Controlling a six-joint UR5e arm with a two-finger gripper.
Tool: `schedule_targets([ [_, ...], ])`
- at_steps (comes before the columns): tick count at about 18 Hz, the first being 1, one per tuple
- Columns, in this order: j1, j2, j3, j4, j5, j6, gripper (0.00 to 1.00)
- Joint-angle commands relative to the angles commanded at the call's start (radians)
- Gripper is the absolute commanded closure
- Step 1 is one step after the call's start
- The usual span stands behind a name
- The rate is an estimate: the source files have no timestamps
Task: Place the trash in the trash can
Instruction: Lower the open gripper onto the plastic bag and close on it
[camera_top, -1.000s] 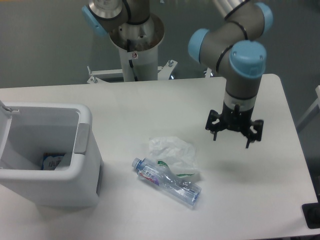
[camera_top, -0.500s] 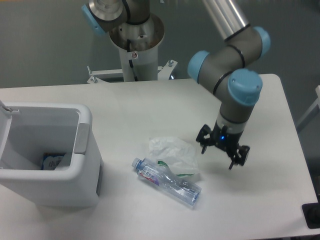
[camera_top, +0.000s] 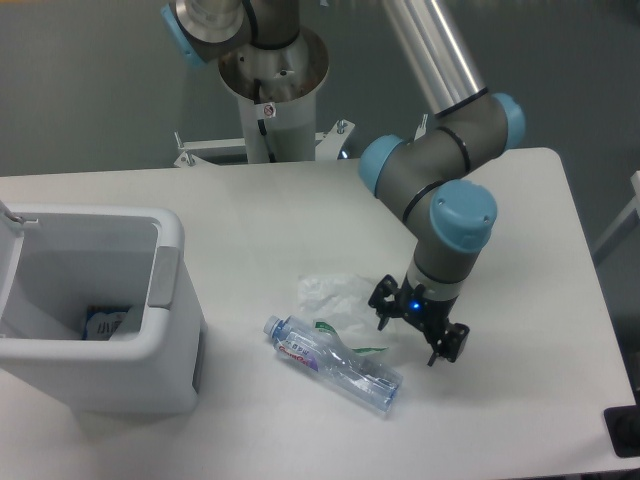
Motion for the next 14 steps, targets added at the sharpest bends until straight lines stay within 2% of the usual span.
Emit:
schedule_targets([
  [4, -0.011, 0.004, -0.027, 0.000, 0.014, -0.005, 0.00],
  [6, -0.012, 0.009, -0.043, -0.002, 0.015, -0.006, 0.11],
  [7, -0.012, 0.009, -0.043, -0.002, 0.018, -0.014, 0.19],
  [10, -0.012, 0.009, -0.043, -0.002, 0.022, -0.057, 0.53],
  [13, -0.012, 0.012, -0.043, -0.003, 0.029, -0.087, 1.00],
  [14, -0.012, 0.015, -0.041, -0.005, 0.038, -0.101, 1.00],
])
